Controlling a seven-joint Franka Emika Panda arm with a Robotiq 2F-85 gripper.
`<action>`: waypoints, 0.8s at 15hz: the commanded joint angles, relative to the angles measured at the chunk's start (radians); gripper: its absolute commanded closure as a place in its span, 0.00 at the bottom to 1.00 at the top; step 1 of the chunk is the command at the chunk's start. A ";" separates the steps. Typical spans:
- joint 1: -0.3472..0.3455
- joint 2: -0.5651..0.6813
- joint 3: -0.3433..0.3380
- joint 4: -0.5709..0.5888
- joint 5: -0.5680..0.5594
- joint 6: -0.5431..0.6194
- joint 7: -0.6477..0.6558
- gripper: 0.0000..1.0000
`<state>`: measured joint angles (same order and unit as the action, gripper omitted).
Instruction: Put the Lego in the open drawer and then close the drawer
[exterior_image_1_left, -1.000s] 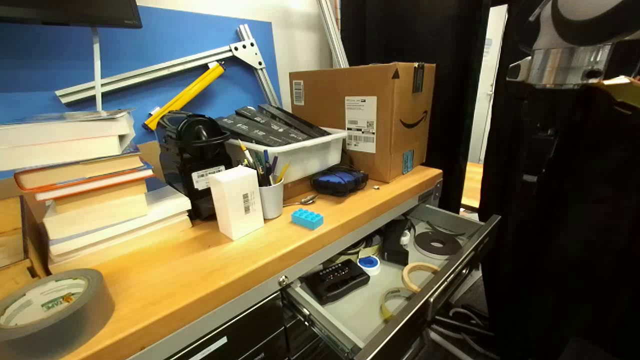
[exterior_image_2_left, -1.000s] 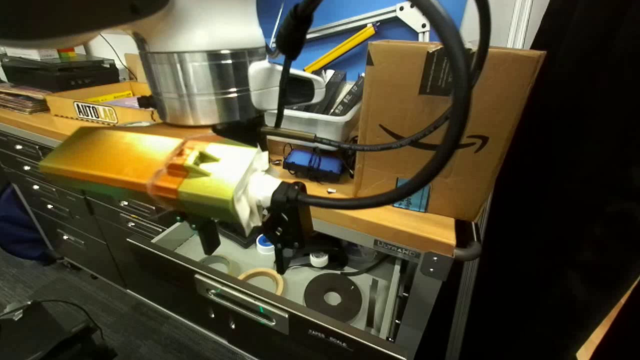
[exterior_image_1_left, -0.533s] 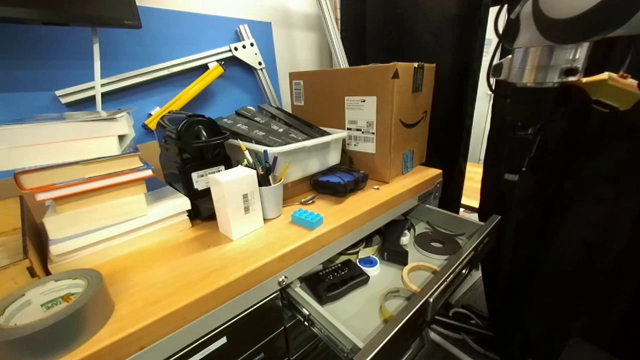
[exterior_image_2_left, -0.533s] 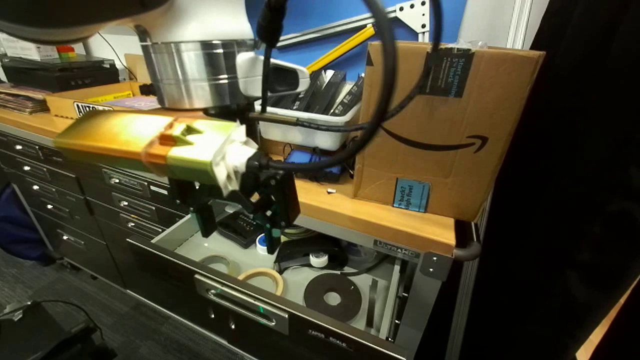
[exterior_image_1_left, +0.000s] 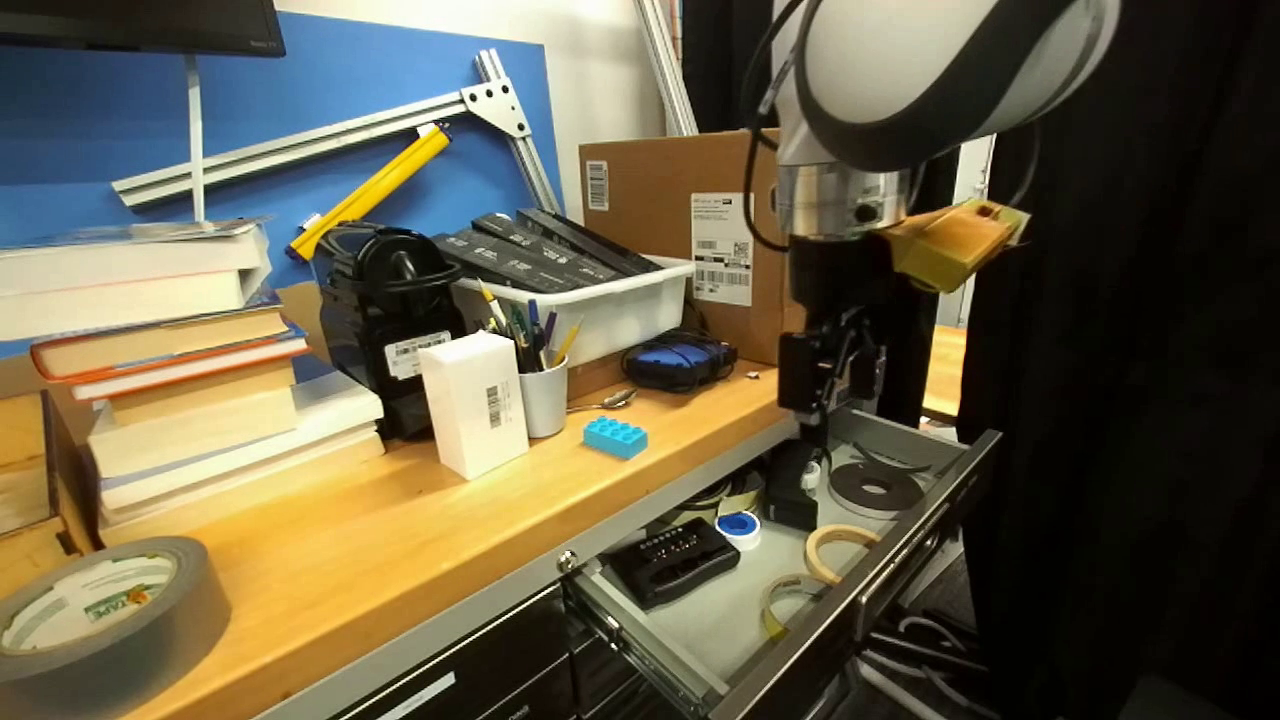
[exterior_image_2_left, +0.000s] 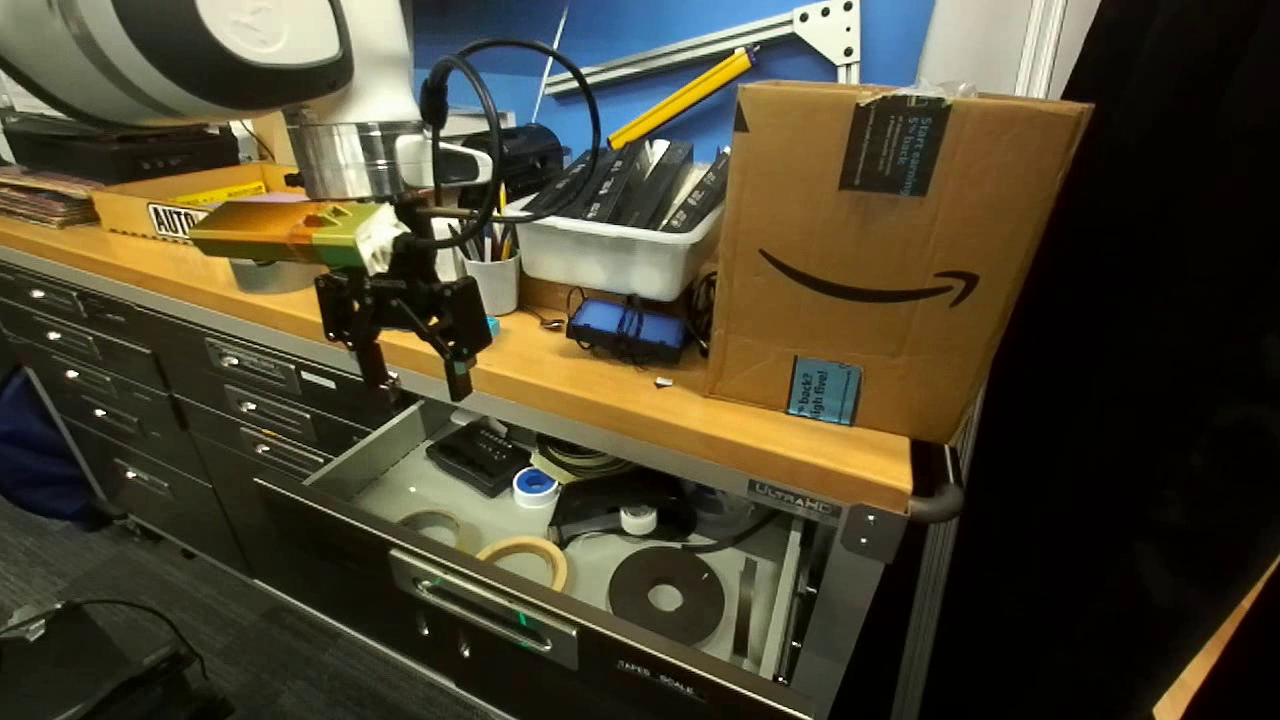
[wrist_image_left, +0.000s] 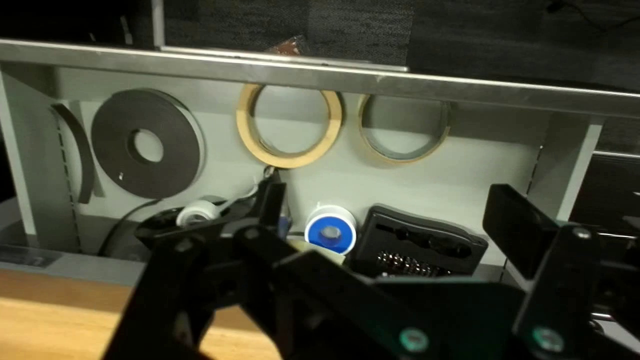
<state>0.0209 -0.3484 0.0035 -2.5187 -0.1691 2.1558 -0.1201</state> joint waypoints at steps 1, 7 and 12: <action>0.029 0.135 0.044 0.095 -0.002 0.078 0.032 0.00; 0.060 0.286 0.067 0.170 0.022 0.311 0.015 0.00; 0.067 0.399 0.081 0.250 0.024 0.402 0.020 0.00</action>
<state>0.0819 -0.0189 0.0775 -2.3416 -0.1690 2.5255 -0.0979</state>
